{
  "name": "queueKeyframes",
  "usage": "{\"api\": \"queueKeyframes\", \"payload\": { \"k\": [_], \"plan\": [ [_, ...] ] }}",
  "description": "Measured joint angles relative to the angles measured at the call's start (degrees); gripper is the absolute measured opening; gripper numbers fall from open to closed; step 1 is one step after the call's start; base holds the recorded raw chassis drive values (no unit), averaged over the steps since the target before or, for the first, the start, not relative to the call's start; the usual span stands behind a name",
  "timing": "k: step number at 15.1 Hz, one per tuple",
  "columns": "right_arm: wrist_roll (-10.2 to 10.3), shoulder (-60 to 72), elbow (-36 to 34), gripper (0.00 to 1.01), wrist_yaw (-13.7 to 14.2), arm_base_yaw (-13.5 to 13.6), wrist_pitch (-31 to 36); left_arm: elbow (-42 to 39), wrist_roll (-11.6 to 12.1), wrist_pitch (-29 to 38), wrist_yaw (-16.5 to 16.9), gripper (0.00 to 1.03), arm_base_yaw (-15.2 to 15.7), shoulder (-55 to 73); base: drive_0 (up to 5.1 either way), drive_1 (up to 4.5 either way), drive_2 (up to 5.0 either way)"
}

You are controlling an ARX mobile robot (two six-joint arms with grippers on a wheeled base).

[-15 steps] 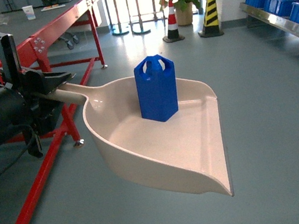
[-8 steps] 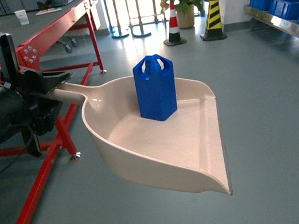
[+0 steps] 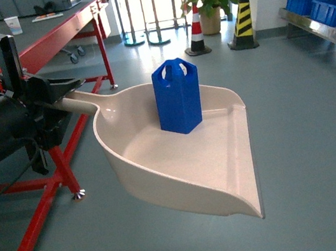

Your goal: Place part in tray to right shelf

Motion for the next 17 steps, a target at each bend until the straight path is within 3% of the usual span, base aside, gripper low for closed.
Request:
{"api": "queueKeyframes", "payload": {
  "k": [17],
  "plan": [
    [0.0,0.0,0.0,0.98,0.0,0.0,0.0,0.0,0.0,-0.2,-0.2,0.14,0.0,0.0,0.0,4.01,-4.0]
  ]
}}
